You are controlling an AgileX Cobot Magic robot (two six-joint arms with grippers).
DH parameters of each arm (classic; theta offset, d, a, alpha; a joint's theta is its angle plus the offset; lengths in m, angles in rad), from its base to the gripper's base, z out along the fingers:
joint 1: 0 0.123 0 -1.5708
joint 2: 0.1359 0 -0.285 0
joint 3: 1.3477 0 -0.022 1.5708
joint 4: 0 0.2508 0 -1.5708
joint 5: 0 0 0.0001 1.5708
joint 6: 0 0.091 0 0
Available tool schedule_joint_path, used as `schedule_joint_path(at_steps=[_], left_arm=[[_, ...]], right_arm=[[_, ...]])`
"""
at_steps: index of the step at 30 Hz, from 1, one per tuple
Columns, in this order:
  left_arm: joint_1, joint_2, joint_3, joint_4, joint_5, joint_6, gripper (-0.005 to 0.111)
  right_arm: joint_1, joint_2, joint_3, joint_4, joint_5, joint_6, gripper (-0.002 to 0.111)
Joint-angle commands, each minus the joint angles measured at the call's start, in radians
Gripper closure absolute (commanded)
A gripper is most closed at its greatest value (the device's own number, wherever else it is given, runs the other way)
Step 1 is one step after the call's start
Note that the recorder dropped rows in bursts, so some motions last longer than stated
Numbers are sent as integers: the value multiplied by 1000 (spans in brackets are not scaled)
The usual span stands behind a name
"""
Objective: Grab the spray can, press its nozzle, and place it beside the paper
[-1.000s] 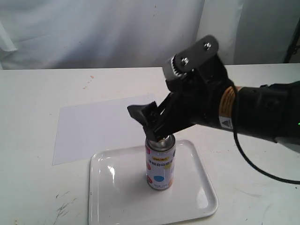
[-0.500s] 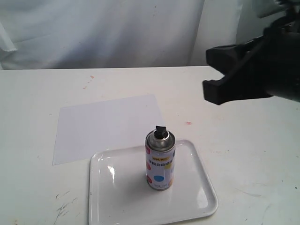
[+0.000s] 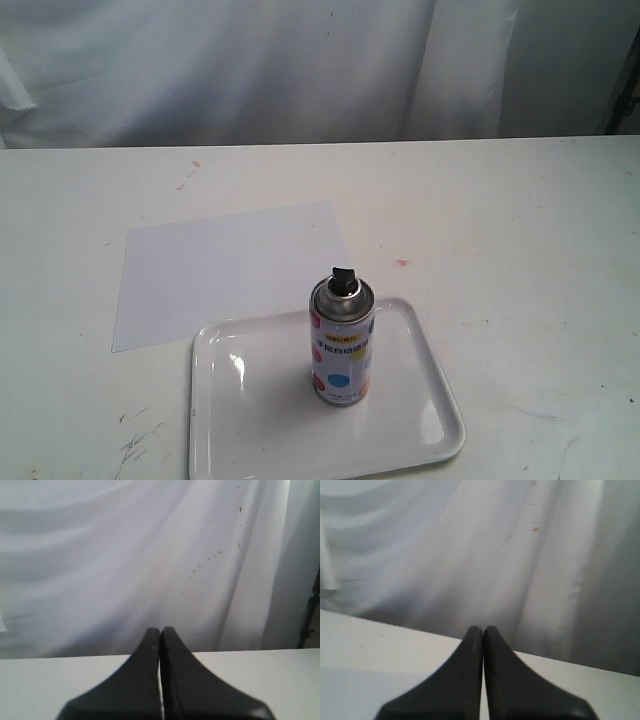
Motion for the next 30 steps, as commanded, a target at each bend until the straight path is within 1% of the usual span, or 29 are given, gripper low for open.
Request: schedule_joint_path(at_steps=[1, 3, 7, 9, 13, 15, 19, 22, 24, 27, 30], left_arm=[[-3, -5, 2, 45, -67, -1, 107], [-3, -5, 2, 53, -87, -1, 107], [-3, -5, 2, 118, -156, -1, 107], [-3, -5, 2, 120, -159, 2, 107], [-3, -5, 2, 182, -97, 7, 107], [-3, -5, 2, 189, -66, -8, 107], [-3, -5, 2, 189, 62, -56, 107], [-3, -5, 2, 189, 133, -76, 107], [-3, -5, 14, 181, 144, -85, 107], [-3, -3, 46, 92, 133, -87, 107], [-3, -3, 79, 57, 133, -87, 107]], right_arm=[[-29, -66, -8, -360, 160, 308, 108], [-29, -112, -8, -385, 137, 318, 108], [-29, -184, 2, -385, 36, 313, 108], [-29, -218, 18, -385, 17, 311, 108], [-29, -279, 70, -385, 12, 311, 108], [-29, -312, 111, -383, -13, 311, 108], [-29, -352, 191, -383, -117, 311, 108], [-29, -355, 252, -383, -157, 308, 108], [-29, -352, 287, -357, -164, 321, 108], [-29, -352, 326, -294, -170, 331, 108], [-29, -352, 347, -293, -160, 331, 108]])
